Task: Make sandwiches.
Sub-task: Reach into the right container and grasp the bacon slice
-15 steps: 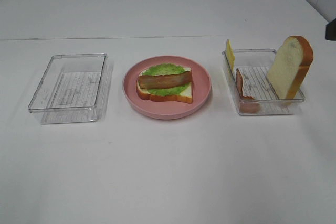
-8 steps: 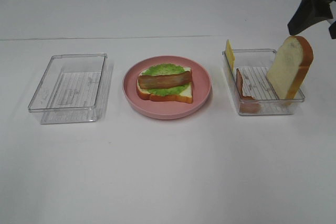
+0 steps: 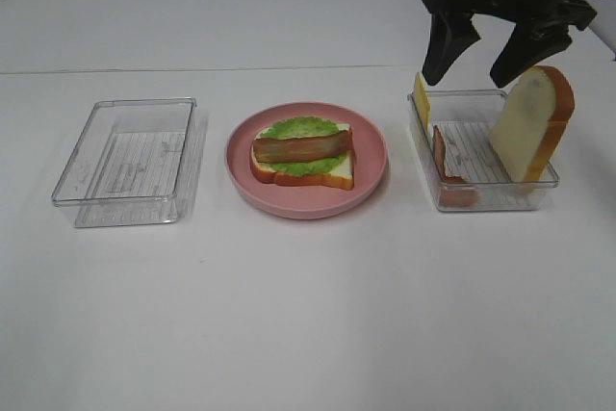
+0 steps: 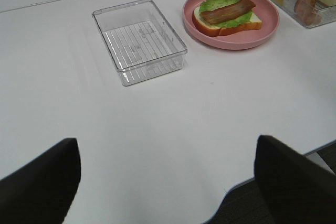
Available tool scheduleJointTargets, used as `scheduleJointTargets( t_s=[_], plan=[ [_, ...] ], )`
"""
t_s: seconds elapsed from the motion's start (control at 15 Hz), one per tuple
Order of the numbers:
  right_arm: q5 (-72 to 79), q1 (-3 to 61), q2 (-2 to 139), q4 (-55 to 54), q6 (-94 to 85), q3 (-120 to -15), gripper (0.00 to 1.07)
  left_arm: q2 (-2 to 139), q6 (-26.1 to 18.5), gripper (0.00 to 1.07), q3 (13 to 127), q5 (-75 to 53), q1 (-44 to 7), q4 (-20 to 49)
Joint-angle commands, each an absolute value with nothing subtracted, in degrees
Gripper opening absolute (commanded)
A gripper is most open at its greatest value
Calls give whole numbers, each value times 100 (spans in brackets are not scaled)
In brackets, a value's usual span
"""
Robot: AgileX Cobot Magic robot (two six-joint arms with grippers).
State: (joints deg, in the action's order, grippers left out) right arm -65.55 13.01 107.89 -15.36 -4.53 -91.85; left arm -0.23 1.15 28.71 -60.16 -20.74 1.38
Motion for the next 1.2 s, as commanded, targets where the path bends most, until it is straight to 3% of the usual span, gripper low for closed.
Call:
scheduleJointTargets(
  t_s=[0.07,0.6,0.87,1.0,1.2],
  plan=[
    [-6635,1318,11236,-1501,-378,-9397,76,-160,109,85,2859,-5993,-2086,149],
    [-6543,1318,12175,-1616,-327,-9448,59,-160,109,85,2859,-5993,-2086,149],
    [-6268,1318,12261,-1610,-321,-9448,44,-160,109,85,2859,-5993,-2086,149],
    [-6257,1318,12267,-1564,-321,-9448,31,-160,109,85,2859,-5993,-2086,149],
    [-6308,1318,12267,-1570,-321,-9448,0,-160,109,85,2859,-5993,-2086,149]
  ],
)
